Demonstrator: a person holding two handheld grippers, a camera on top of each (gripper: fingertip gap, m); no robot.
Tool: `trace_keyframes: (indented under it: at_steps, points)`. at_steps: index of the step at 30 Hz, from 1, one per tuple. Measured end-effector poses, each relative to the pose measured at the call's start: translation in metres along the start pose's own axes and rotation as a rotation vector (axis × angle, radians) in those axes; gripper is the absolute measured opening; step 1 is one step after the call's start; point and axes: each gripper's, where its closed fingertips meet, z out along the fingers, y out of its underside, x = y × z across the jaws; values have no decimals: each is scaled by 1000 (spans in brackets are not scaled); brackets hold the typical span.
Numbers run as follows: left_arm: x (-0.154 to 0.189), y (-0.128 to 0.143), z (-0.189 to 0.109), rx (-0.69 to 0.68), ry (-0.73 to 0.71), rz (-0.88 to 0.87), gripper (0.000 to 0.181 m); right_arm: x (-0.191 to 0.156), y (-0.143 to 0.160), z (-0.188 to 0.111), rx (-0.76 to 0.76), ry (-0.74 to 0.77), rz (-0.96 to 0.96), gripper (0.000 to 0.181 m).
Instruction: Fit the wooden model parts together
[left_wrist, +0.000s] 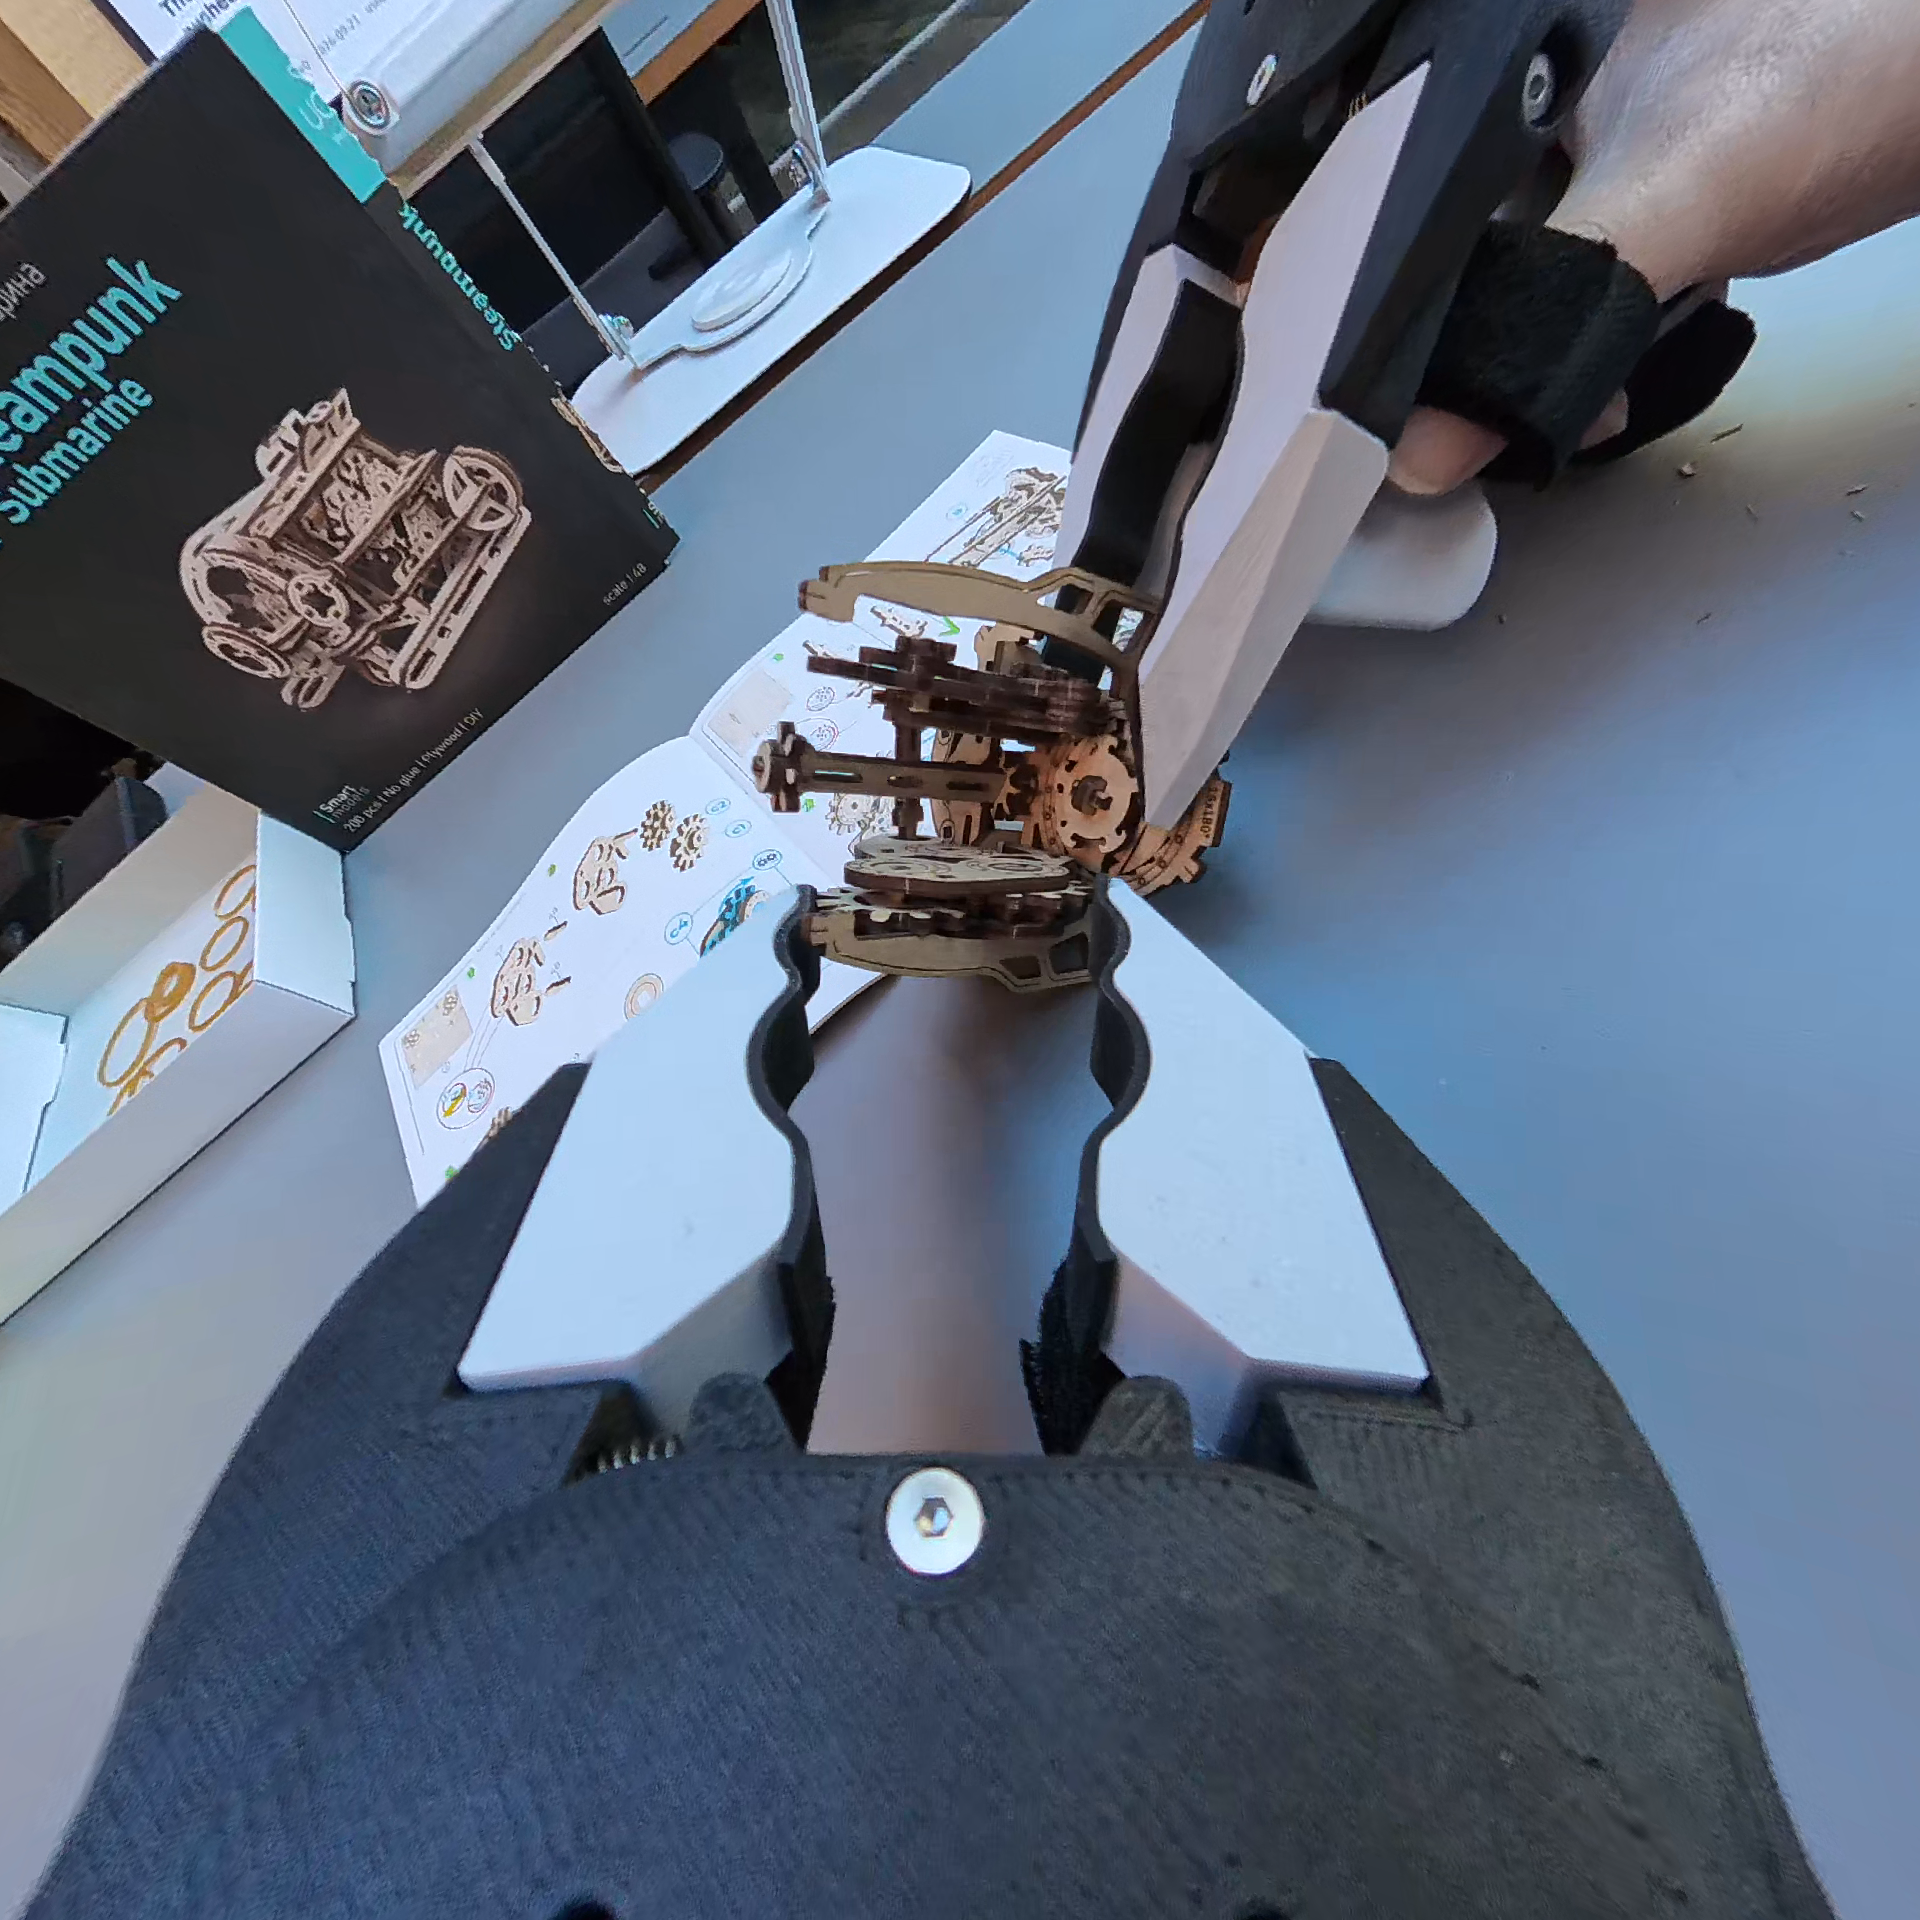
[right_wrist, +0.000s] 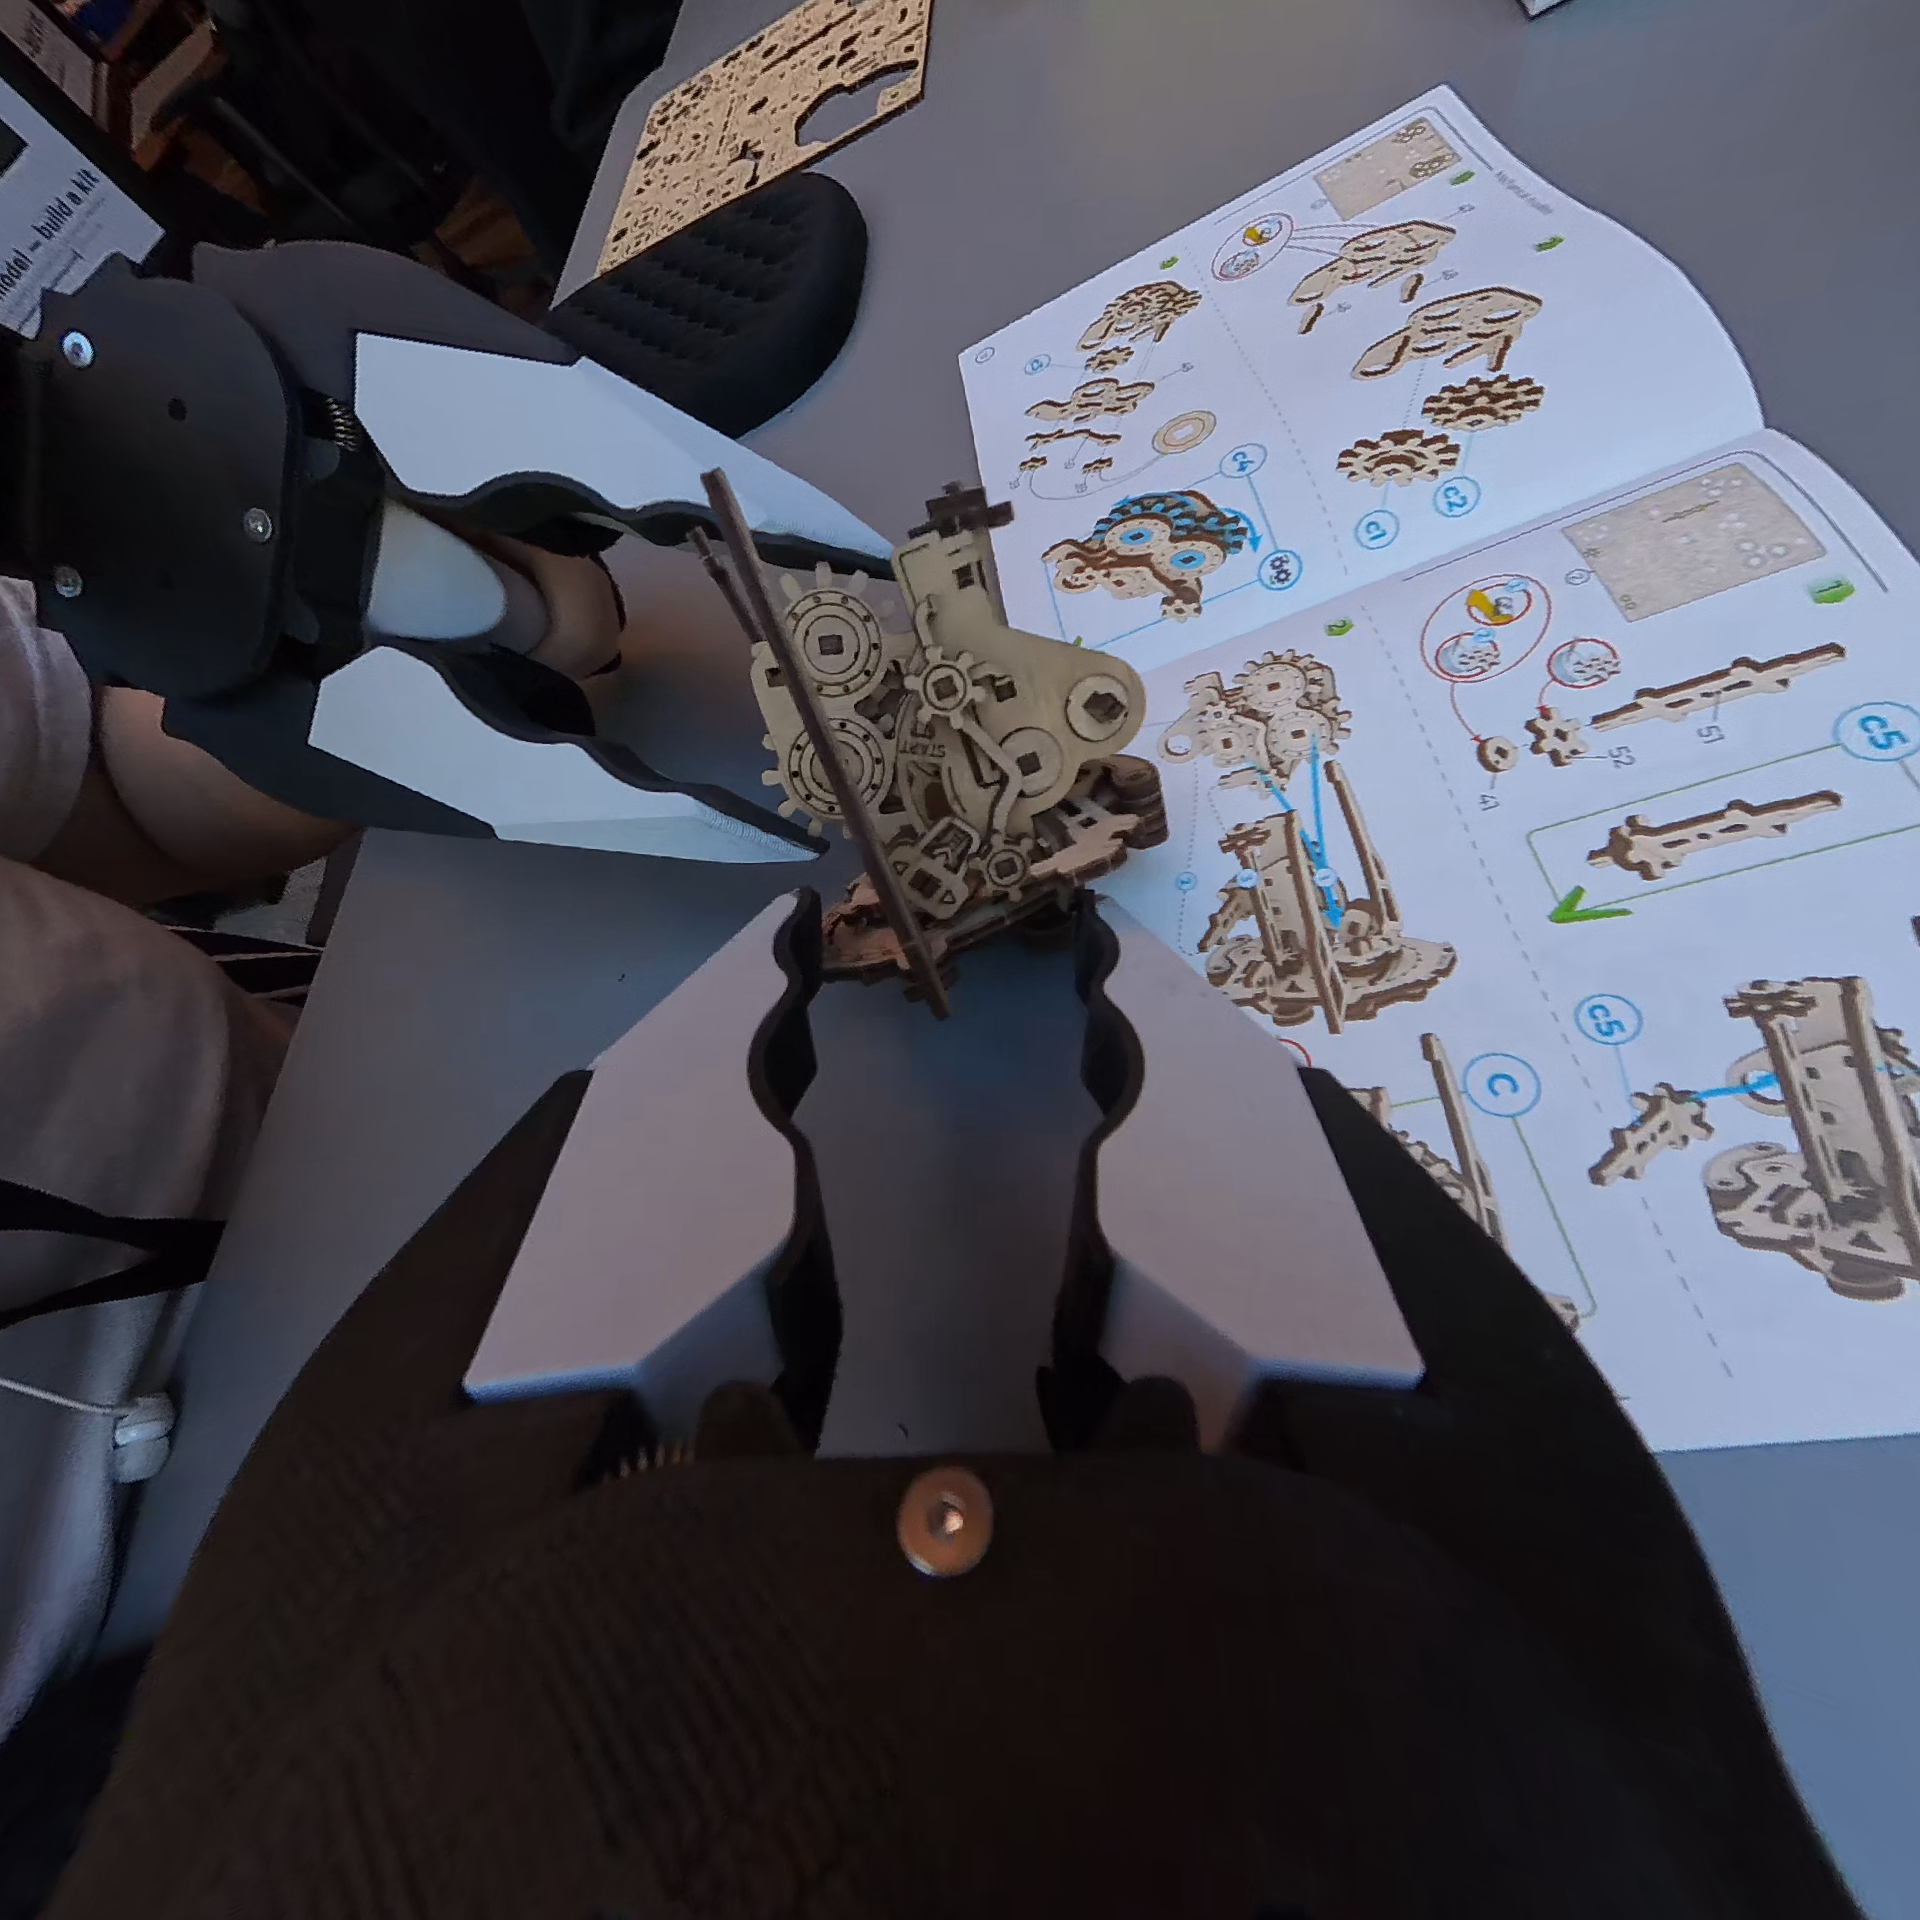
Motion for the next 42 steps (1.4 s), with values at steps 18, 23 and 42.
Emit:
trace_keyframes:
  at_steps: [18, 23, 42]
  points:
    - [-1, 0, 0, 12, -1, 7, 51, 1, 2, 0, -12, -14, 93, 43]
    - [-2, -1, 0, 9, -18, 30, 51, 1, 2, 0, -13, -16, 113, 43]
    - [-5, 2, 2, -6, 3, -2, 51, 1, -2, -1, 26, -68, 150, 40]
